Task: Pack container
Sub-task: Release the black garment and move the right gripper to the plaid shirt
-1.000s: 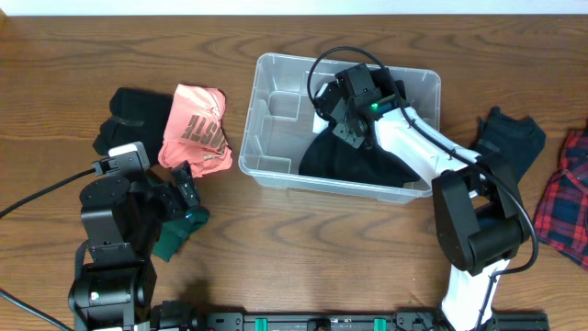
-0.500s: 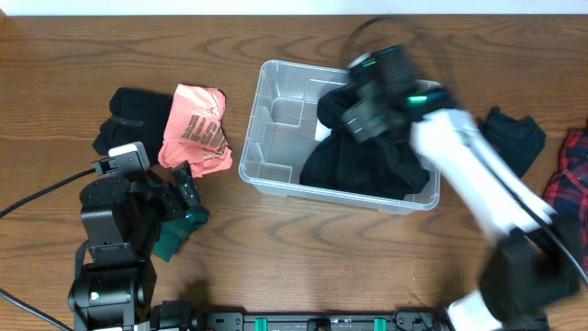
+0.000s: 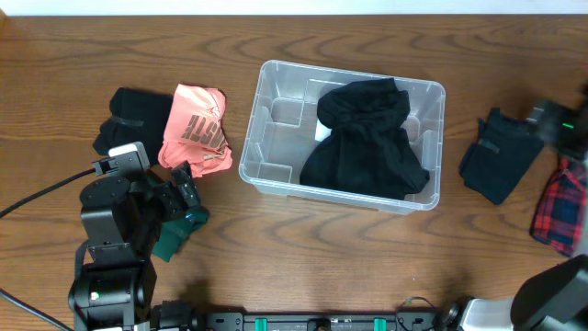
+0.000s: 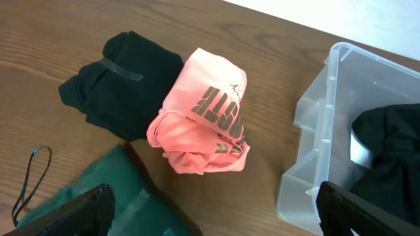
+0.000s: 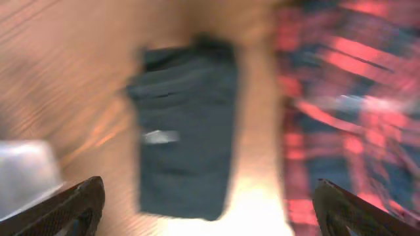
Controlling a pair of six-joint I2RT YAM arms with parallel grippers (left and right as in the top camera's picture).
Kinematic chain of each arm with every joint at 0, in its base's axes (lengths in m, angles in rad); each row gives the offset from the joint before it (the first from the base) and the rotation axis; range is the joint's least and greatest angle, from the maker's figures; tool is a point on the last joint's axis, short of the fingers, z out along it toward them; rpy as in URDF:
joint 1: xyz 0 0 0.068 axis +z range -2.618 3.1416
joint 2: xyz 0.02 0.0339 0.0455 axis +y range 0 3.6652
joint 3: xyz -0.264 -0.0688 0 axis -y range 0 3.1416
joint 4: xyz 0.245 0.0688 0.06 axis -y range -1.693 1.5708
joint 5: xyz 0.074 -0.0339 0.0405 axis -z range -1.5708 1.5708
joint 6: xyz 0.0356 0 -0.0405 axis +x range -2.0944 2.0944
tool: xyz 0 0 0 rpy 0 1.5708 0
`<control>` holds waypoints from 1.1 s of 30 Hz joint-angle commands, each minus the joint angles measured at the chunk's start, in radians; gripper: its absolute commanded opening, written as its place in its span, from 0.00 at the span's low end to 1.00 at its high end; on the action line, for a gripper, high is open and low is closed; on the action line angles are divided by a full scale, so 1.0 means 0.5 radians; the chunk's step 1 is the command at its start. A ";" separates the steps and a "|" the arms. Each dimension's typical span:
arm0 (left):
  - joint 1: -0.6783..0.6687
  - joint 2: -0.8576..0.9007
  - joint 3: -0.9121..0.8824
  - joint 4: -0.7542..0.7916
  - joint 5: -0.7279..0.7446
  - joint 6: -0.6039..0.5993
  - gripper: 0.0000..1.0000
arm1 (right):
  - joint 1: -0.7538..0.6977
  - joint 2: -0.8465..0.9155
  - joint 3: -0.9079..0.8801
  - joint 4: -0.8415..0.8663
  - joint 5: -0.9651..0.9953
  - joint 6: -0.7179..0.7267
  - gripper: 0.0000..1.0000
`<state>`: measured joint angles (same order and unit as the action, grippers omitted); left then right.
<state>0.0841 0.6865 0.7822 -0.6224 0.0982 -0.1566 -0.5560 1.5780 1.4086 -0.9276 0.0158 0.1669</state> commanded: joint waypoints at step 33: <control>-0.003 -0.004 0.043 -0.011 0.012 0.011 0.98 | -0.575 0.975 -0.011 0.348 0.124 -0.214 0.99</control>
<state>0.0841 0.6865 0.7822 -0.6258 0.0982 -0.1570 -0.8398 2.0239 1.4048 -0.7593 0.1215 0.1028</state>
